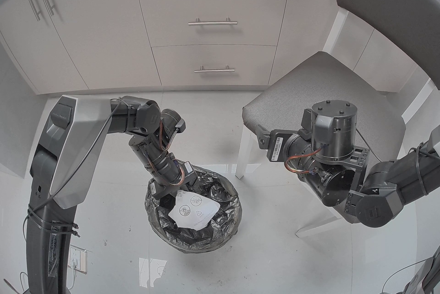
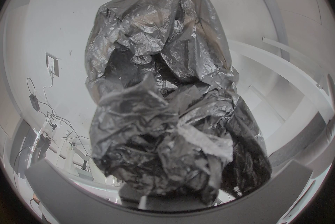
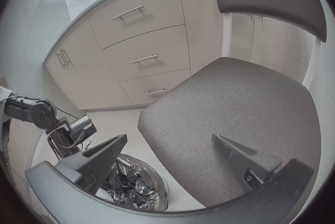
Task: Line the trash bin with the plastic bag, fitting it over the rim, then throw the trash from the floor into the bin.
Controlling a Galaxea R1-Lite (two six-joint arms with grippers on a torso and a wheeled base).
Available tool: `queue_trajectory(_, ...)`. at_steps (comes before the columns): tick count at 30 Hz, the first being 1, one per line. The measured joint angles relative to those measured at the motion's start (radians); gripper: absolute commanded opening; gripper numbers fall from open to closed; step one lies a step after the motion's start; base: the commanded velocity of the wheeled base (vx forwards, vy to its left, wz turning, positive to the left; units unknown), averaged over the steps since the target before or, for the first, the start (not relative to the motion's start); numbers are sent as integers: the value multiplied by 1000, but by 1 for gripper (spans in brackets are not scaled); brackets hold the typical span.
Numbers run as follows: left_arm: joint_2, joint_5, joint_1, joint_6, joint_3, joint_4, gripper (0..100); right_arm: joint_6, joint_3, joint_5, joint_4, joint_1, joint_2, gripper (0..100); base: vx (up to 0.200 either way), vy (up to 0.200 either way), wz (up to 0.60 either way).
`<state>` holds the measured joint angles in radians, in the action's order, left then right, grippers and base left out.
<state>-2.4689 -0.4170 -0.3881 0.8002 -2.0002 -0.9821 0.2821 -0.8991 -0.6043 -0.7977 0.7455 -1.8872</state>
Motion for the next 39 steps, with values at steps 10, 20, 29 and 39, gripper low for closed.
queue_trajectory(10,-50,0,18,-15,0,50,100,0,0,0,0,-1,0,100,0,0,0)
queue_trajectory(20,-57,0,18,-14,0,85,100,1,2,-1,0,0,1,100,0,0,0)
queue_trajectory(29,-20,0,24,-13,0,95,100,1,13,0,-1,-1,1,100,0,0,0)
queue_trajectory(39,0,0,2,-14,0,92,0,1,11,-1,-1,-3,1,100,0,0,0)
